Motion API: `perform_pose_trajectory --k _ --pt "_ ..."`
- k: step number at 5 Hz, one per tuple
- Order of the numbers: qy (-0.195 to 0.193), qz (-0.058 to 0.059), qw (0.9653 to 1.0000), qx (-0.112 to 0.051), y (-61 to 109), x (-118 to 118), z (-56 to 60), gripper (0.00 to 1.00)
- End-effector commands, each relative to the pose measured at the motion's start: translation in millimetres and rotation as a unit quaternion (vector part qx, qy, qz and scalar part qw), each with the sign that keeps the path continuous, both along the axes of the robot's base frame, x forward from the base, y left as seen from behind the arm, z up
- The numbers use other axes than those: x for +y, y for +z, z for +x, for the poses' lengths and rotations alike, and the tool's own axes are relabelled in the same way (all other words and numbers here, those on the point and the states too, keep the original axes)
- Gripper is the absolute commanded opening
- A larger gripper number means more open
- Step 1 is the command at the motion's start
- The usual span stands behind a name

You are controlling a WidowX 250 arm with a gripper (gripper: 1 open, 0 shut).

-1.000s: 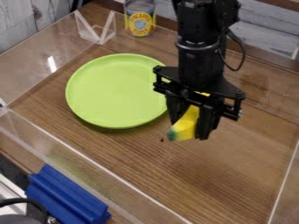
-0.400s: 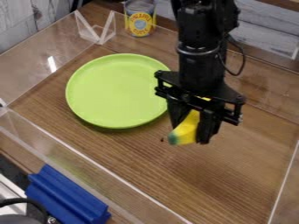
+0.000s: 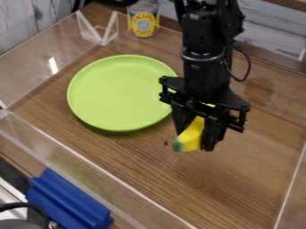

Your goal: Remove the banana from inside the green plate and put it on the table

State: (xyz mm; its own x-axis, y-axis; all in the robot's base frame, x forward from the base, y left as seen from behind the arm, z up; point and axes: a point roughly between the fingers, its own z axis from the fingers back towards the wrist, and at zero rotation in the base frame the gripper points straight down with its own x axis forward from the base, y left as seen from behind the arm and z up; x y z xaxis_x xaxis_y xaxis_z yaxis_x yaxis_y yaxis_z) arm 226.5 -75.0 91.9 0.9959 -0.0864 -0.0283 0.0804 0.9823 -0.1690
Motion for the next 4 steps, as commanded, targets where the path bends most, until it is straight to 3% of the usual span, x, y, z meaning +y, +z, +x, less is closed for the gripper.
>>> perform_pose_trajectory --k 1,4 --pt "0.005 -0.006 0.9999 -0.013 4.3 0.7 3.3 0.00" --pt "0.005 -0.014 0.9999 -0.006 -1.1 1.6 2.9 0.00"
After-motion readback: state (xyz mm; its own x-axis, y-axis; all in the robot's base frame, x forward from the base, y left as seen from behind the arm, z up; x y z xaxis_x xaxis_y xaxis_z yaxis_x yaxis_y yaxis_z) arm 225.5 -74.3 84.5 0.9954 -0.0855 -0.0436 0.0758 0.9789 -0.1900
